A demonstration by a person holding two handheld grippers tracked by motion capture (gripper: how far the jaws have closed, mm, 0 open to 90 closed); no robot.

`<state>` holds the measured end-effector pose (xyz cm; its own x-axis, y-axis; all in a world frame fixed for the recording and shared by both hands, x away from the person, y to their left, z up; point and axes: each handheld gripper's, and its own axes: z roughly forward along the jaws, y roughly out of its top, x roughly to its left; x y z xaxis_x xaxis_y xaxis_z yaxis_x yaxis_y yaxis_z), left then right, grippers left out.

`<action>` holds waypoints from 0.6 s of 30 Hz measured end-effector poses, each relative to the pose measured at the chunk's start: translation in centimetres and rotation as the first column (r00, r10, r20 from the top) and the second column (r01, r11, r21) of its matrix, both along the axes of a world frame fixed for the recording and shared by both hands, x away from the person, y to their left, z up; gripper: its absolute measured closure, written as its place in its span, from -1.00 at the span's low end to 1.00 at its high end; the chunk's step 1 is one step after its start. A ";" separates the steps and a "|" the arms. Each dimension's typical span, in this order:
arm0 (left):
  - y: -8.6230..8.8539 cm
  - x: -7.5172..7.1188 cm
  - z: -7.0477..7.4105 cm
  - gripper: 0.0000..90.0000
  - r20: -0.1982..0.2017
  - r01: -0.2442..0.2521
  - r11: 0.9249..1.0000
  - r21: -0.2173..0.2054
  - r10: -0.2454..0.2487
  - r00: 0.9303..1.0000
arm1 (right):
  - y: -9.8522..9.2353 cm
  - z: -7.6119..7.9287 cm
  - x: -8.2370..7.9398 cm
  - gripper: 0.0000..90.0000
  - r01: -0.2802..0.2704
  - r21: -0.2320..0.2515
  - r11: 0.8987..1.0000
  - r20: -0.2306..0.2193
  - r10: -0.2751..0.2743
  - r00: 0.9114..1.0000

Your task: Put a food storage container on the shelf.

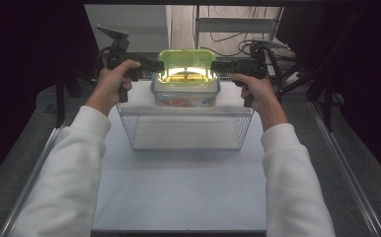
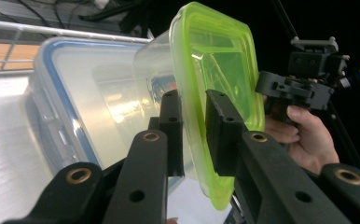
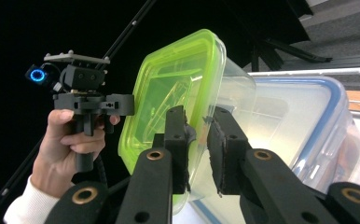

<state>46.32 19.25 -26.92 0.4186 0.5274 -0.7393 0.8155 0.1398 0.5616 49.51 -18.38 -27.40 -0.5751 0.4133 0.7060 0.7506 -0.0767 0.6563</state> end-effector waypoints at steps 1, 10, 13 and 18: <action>-0.1 0.2 -0.1 0.70 0.000 -0.023 1.000 -0.012 0.023 1.000 | 0.2 -0.1 0.1 0.66 0.024 -0.009 1.000 -0.008 -0.024 1.000; -0.2 0.8 -0.9 0.63 -0.008 -0.040 0.999 -0.035 0.039 0.999 | 0.5 -0.5 0.5 0.58 0.070 -0.003 0.998 -0.026 -0.070 0.997; -0.1 1.0 -1.0 0.63 -0.011 -0.036 0.998 -0.046 0.036 0.999 | 0.5 -0.6 0.6 0.57 0.072 0.002 0.997 -0.030 -0.072 0.997; -0.1 1.1 -1.1 0.58 -0.018 -0.028 0.999 -0.046 0.027 0.999 | 0.6 -0.6 0.6 0.51 0.077 -0.004 0.997 -0.032 -0.077 0.997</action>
